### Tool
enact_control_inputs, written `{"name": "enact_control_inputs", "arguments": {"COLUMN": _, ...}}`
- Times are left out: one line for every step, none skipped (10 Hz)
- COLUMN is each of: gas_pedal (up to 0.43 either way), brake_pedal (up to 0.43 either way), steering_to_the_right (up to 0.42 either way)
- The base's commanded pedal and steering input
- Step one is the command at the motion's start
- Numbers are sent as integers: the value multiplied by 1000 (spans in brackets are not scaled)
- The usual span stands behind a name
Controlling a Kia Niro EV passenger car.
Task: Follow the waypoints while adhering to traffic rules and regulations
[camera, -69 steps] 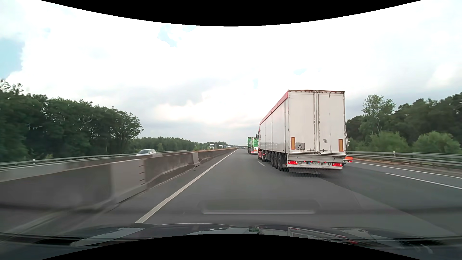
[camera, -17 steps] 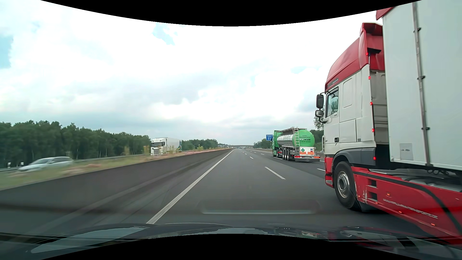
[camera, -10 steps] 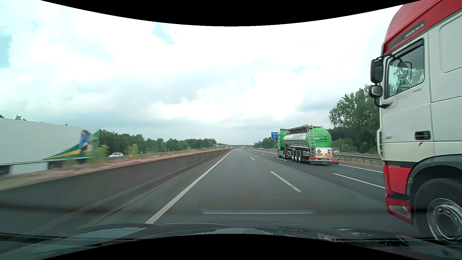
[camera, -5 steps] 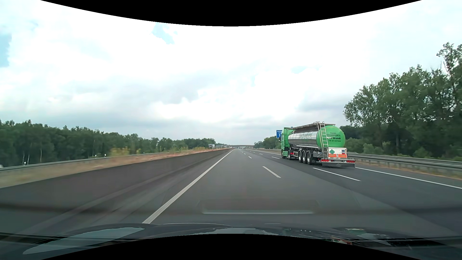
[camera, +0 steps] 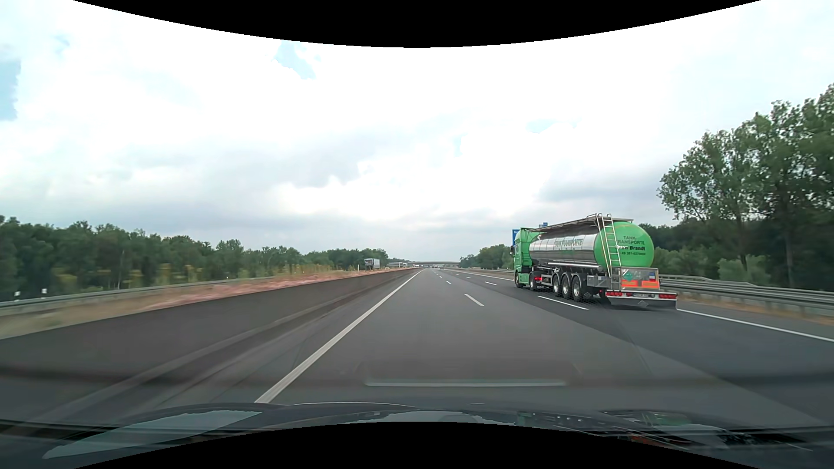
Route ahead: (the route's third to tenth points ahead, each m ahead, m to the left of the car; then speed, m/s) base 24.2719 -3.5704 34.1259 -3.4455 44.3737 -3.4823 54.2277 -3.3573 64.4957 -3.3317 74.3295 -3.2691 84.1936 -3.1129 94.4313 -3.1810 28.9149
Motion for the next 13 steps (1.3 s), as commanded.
{"name": "enact_control_inputs", "arguments": {"gas_pedal": 260, "brake_pedal": 0, "steering_to_the_right": 1}}
{"name": "enact_control_inputs", "arguments": {"gas_pedal": 260, "brake_pedal": 0, "steering_to_the_right": 1}}
{"name": "enact_control_inputs", "arguments": {"gas_pedal": 260, "brake_pedal": 0, "steering_to_the_right": 1}}
{"name": "enact_control_inputs", "arguments": {"gas_pedal": 260, "brake_pedal": 0, "steering_to_the_right": 1}}
{"name": "enact_control_inputs", "arguments": {"gas_pedal": 260, "brake_pedal": 0, "steering_to_the_right": 1}}
{"name": "enact_control_inputs", "arguments": {"gas_pedal": 268, "brake_pedal": 0, "steering_to_the_right": 2}}
{"name": "enact_control_inputs", "arguments": {"gas_pedal": 268, "brake_pedal": 0, "steering_to_the_right": 2}}
{"name": "enact_control_inputs", "arguments": {"gas_pedal": 287, "brake_pedal": 0, "steering_to_the_right": 1}}
{"name": "enact_control_inputs", "arguments": {"gas_pedal": 311, "brake_pedal": 0, "steering_to_the_right": 0}}
{"name": "enact_control_inputs", "arguments": {"gas_pedal": 311, "brake_pedal": 0, "steering_to_the_right": 0}}
{"name": "enact_control_inputs", "arguments": {"gas_pedal": 311, "brake_pedal": 0, "steering_to_the_right": 0}}
{"name": "enact_control_inputs", "arguments": {"gas_pedal": 311, "brake_pedal": 0, "steering_to_the_right": 0}}
{"name": "enact_control_inputs", "arguments": {"gas_pedal": 311, "brake_pedal": 0, "steering_to_the_right": 0}}
